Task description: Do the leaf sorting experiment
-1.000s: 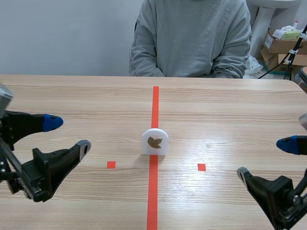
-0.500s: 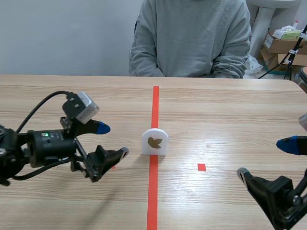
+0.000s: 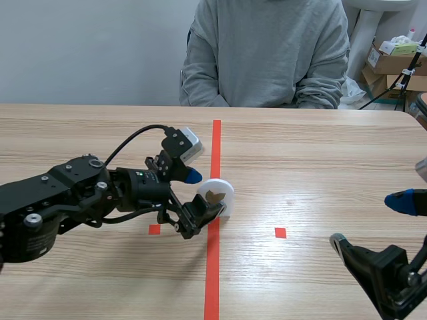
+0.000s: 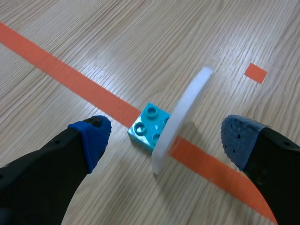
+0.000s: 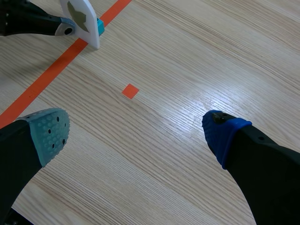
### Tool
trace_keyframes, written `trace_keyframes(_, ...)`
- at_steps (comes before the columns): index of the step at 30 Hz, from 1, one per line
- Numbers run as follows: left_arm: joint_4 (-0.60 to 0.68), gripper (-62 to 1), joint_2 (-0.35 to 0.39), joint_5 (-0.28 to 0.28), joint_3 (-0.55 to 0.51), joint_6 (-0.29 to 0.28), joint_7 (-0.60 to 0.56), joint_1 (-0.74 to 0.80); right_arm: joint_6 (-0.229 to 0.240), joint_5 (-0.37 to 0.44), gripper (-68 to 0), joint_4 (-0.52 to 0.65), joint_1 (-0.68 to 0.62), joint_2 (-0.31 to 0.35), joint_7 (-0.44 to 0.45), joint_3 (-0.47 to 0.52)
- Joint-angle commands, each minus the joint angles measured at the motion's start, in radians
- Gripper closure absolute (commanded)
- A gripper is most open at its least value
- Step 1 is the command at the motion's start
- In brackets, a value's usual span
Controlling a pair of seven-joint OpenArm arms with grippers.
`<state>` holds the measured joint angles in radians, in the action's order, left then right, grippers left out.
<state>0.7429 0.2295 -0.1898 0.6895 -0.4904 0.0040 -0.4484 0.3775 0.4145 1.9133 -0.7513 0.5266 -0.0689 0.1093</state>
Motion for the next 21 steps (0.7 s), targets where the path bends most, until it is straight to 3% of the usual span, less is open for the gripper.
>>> trace_keyframes(1, 0.035, -50.6, -0.011, 0.04, -0.007, 0.005, -0.01, -0.004, -0.004, 0.006, -57.8, 0.016, 0.003, 0.007, 0.015, 0.009)
trace_keyframes(4, 0.035, -50.6, -0.023, 0.079, -0.003, 0.005, -0.011, -0.003, -0.004, 0.006, -57.8, 0.016, 0.003, 0.007, 0.015, 0.009)
trace_keyframes(11, 0.035, -50.6, -0.029, 0.085, -0.003, 0.014, -0.009, -0.003, -0.004, 0.006, -57.8, 0.016, 0.003, 0.007, 0.015, 0.009)
trace_keyframes(15, 0.035, -50.6, -0.029, 0.127, -0.003, 0.017, -0.006, -0.001, -0.004, 0.007, -57.8, 0.016, 0.003, 0.007, 0.015, 0.009)
trace_keyframes(19, 0.035, -50.5, -0.029, 0.129, -0.003, 0.017, -0.006, 0.0, -0.004, 0.007, -57.8, 0.016, 0.003, 0.007, 0.015, 0.009)
trace_keyframes(21, 0.035, -47.9, -0.03, 0.128, -0.003, 0.017, -0.007, 0.0, -0.004, 0.007, -57.8, 0.016, 0.003, 0.007, 0.014, 0.009)
